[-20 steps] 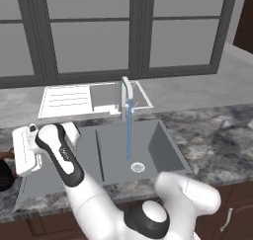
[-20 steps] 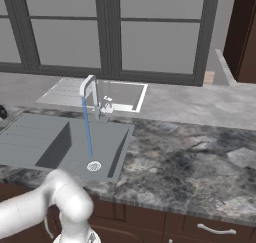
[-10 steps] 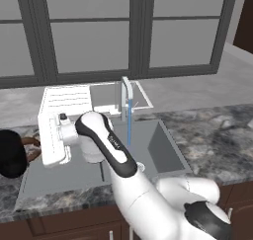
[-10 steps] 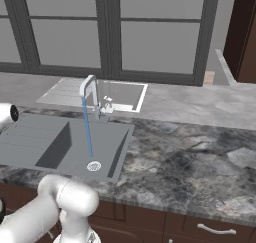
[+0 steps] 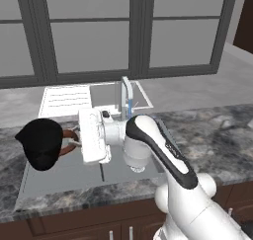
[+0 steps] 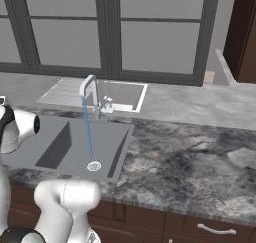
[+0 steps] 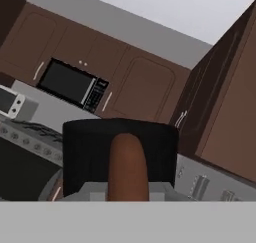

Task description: Turn on the sink faucet and place the jug under the water for a few seconds to fill it up.

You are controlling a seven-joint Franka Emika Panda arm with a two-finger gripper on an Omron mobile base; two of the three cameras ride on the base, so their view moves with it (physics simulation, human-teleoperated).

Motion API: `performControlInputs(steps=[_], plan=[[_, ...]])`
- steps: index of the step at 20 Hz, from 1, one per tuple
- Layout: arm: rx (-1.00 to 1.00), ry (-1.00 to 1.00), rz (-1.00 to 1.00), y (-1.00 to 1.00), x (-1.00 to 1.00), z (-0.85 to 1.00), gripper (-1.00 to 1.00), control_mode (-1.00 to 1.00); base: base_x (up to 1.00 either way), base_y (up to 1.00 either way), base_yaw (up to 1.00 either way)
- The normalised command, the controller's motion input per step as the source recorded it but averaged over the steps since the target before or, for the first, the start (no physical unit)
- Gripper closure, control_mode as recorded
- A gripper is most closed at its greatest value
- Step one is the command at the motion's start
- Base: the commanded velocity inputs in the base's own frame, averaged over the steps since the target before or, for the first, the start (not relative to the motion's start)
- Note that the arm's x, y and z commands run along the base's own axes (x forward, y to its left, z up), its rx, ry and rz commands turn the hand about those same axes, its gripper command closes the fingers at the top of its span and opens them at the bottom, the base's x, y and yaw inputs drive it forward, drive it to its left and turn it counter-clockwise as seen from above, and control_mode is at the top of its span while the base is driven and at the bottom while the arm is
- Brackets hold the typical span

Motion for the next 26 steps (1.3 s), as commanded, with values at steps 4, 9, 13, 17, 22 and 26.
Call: performControlInputs(steps=[4,9,13,17,22,26], plan=[[0.02,0.04,-0.10,-1.00,-0.46,0.20,1.00,-1.00,0.00,0.00,0.00],[0.00,0.09,-0.13,-1.00,-0.35,0.06,1.00,-1.00,0.00,0.00,0.00],[0.00,0.14,-0.15,-1.00,-0.26,0.02,1.00,-1.00,0.00,0.00,0.00],[0.00,0.17,-0.17,-1.00,-0.21,0.07,1.00,-1.00,0.00,0.00,0.00],[0.00,0.18,-0.16,-1.00,-0.16,0.04,1.00,-1.00,0.00,0.00,0.00],[0.00,0.02,-0.11,-0.71,-0.10,-0.01,1.00,-1.00,0.00,0.00,0.00]])
